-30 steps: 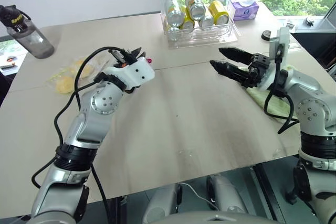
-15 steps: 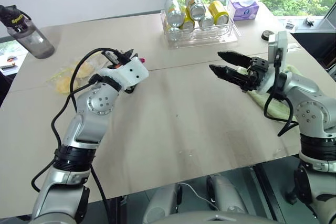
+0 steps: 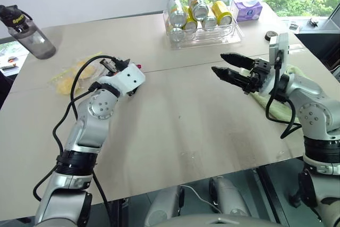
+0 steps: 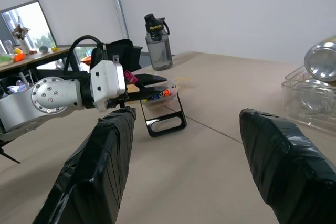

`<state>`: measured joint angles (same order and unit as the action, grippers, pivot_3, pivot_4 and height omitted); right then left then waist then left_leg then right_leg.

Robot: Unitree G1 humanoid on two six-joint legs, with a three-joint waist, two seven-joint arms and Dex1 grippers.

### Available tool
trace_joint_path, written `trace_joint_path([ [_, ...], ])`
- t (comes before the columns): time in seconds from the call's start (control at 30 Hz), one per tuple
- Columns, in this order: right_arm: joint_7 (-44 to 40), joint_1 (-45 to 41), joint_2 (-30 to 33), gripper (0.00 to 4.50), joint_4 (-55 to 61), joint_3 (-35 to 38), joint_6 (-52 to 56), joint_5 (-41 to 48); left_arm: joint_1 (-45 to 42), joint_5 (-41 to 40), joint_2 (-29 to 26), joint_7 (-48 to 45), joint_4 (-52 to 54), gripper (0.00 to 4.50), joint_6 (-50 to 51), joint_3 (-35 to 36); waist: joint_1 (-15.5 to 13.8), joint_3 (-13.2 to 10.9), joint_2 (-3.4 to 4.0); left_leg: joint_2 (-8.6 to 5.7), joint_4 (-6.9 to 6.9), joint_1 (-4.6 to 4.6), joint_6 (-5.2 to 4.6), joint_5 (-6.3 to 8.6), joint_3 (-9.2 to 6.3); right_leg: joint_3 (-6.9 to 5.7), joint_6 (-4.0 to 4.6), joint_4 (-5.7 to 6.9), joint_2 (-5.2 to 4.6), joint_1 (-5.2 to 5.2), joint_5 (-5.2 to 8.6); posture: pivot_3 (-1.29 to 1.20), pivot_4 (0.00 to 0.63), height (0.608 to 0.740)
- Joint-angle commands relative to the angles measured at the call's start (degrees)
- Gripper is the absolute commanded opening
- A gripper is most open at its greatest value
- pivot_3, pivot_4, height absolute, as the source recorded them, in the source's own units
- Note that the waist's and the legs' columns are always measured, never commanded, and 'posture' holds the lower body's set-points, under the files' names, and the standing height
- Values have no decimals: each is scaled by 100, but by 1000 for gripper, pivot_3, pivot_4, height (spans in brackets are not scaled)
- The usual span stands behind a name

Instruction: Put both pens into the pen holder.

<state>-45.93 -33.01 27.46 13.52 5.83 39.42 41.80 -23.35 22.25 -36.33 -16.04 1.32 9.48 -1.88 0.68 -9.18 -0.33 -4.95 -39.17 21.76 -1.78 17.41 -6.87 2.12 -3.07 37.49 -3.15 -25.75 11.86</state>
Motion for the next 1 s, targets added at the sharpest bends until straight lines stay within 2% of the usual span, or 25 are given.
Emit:
trace_joint_path([
  [0.03,75,-59,-17,3365,319,55,-42,121,-27,-84,-8,31,-91,27,-65,143,-1,0,0,0,0,0,0,0,0,0,0,0,0,0,0,0,150,739],
  [0.2,127,-57,-15,3365,348,61,-24,141,-132,-113,-13,-15,-291,27,-75,191,-1,0,0,0,-2,0,0,0,0,0,0,2,0,0,0,0,150,739],
  [0.27,146,-60,-9,3365,356,62,-22,145,-185,-141,-22,-47,-348,1033,-76,202,2,0,0,0,-3,0,0,0,0,0,0,3,0,0,0,0,150,739],
  [0.33,161,-62,-2,3365,359,61,-23,149,-241,-171,-39,-61,-395,1779,-76,208,11,0,0,0,-3,0,0,0,0,0,0,4,0,0,0,0,150,739],
  [0.47,182,-64,1,3365,362,64,-28,145,-326,-94,-105,27,-506,3725,-155,188,6,0,0,0,-3,0,0,0,0,0,0,5,0,-1,0,0,150,739],
  [0.53,188,-66,0,3365,362,65,-31,143,-344,-6,-133,137,-550,4451,-203,179,4,0,0,0,-4,1,0,0,0,-1,0,5,0,-1,0,0,150,739],
  [1.0,149,-106,-7,3365,277,13,-61,98,-374,-22,-41,34,-68,4451,118,214,7,0,0,0,-4,1,0,0,0,0,0,6,0,-1,0,0,150,739],
])
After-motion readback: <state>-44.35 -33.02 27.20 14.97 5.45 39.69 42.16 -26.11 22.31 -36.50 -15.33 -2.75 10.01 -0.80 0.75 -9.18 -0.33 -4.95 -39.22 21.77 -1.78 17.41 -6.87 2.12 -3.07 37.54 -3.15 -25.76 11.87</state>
